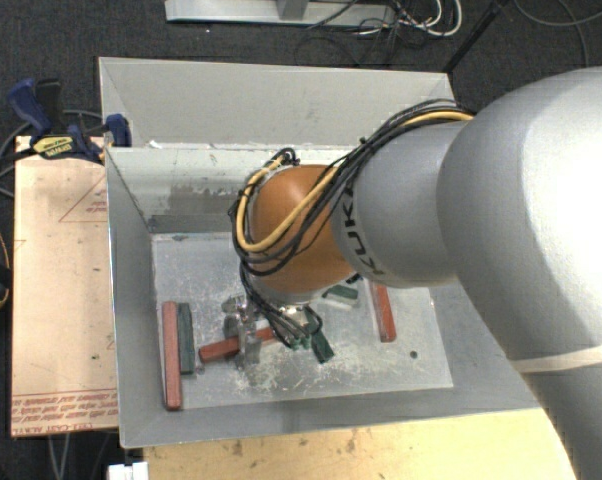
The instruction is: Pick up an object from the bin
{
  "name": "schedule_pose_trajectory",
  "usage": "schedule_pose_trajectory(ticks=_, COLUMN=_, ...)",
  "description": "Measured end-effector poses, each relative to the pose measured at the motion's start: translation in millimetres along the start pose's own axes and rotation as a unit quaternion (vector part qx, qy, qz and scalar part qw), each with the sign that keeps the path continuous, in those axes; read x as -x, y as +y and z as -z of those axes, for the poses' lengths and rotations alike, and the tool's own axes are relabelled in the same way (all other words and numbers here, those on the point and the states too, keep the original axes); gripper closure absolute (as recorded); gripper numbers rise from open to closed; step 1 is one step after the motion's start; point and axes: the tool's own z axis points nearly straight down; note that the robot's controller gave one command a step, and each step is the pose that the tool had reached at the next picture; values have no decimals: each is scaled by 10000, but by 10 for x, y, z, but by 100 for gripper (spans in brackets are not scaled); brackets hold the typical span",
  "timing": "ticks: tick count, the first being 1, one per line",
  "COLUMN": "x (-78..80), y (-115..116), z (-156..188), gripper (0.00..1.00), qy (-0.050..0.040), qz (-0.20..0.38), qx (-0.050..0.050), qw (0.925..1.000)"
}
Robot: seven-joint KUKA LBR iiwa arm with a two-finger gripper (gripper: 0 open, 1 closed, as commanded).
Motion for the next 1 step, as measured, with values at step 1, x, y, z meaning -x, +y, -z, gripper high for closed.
schedule_pose_trajectory(ticks=1, x=-124, y=232, z=1660, gripper=100, qy=-55, qz=365, qx=4, qw=9993)
